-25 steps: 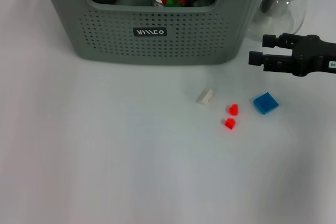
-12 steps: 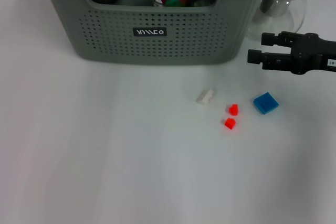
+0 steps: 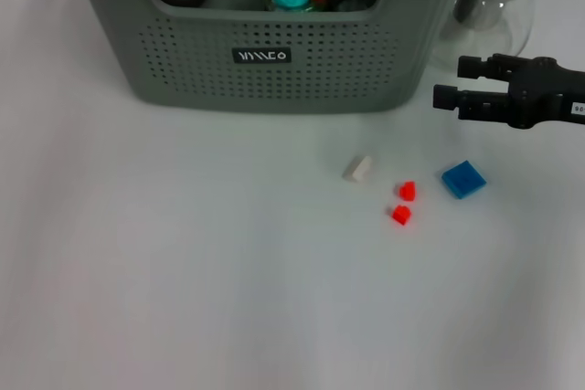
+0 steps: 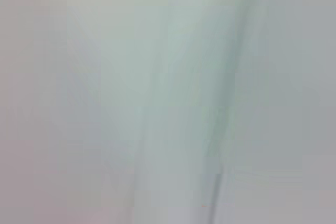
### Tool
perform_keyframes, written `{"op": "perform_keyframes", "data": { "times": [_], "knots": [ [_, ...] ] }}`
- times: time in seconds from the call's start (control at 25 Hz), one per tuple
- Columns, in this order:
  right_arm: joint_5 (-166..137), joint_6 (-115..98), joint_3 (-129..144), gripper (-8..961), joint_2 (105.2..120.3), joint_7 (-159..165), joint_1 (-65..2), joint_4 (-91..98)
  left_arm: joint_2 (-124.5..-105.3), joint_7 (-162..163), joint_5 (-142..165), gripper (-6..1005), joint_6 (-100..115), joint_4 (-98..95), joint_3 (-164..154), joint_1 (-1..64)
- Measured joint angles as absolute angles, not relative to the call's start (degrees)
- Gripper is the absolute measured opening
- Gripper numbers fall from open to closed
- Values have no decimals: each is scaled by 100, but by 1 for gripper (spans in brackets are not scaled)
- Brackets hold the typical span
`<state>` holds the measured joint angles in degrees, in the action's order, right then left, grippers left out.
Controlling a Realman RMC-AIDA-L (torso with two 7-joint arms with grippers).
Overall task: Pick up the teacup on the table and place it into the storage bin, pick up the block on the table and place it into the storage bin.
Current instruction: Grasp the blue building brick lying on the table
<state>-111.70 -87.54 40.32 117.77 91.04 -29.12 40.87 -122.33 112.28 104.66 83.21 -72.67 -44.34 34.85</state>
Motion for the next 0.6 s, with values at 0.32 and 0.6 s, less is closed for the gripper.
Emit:
{"op": "perform_keyframes", "data": {
  "times": [0.32,0.6],
  "knots": [
    [-11288,-9022,4050,856,11760,9060,-2873,4194,-12438,7856,9477,628,10952,-5598,-2699,2108],
    [-12846,-9965,4302,855,11859,10456,-3014,6246,-12459,6867,11437,627,10909,-4468,-2431,1889]
  ]
}}
